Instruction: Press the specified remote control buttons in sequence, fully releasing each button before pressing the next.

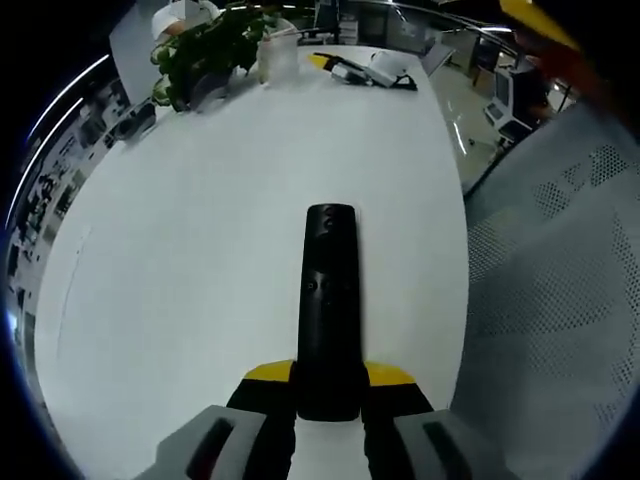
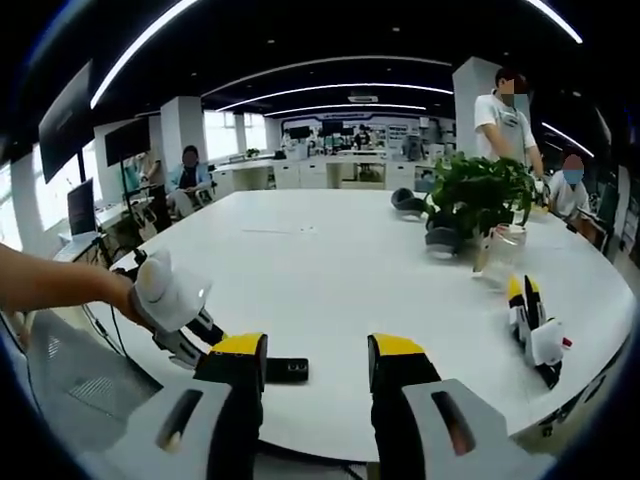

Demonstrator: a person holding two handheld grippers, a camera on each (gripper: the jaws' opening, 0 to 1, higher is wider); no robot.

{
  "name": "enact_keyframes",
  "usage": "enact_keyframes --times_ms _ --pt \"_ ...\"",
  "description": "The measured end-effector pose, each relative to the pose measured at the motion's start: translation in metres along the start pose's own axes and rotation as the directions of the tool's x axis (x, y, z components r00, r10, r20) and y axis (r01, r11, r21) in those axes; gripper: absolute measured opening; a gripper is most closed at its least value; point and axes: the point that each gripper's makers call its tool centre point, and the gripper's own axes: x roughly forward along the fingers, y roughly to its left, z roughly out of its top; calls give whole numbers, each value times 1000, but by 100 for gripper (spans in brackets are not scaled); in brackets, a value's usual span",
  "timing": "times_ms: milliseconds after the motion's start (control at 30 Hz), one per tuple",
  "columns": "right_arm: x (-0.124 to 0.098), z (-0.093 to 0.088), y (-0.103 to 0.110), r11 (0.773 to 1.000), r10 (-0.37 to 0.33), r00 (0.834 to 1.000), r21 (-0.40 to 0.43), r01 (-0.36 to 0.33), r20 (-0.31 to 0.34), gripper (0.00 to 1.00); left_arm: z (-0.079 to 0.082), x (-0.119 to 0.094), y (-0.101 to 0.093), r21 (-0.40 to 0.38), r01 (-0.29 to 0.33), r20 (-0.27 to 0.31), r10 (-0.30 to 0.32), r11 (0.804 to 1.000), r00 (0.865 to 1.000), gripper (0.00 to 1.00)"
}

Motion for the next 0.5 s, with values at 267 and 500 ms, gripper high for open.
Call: enact_keyframes --times_ms 267,500 --pt "0 -2 2 1000 14 1000 -1 -14 -10 42 -1 -1 -9 -2 2 10 -2 1000 1000 24" --pt "2 -4 5 1000 22 999 -12 -22 -24 42 -2 -2 -14 -9 4 17 -4 1000 1000 24"
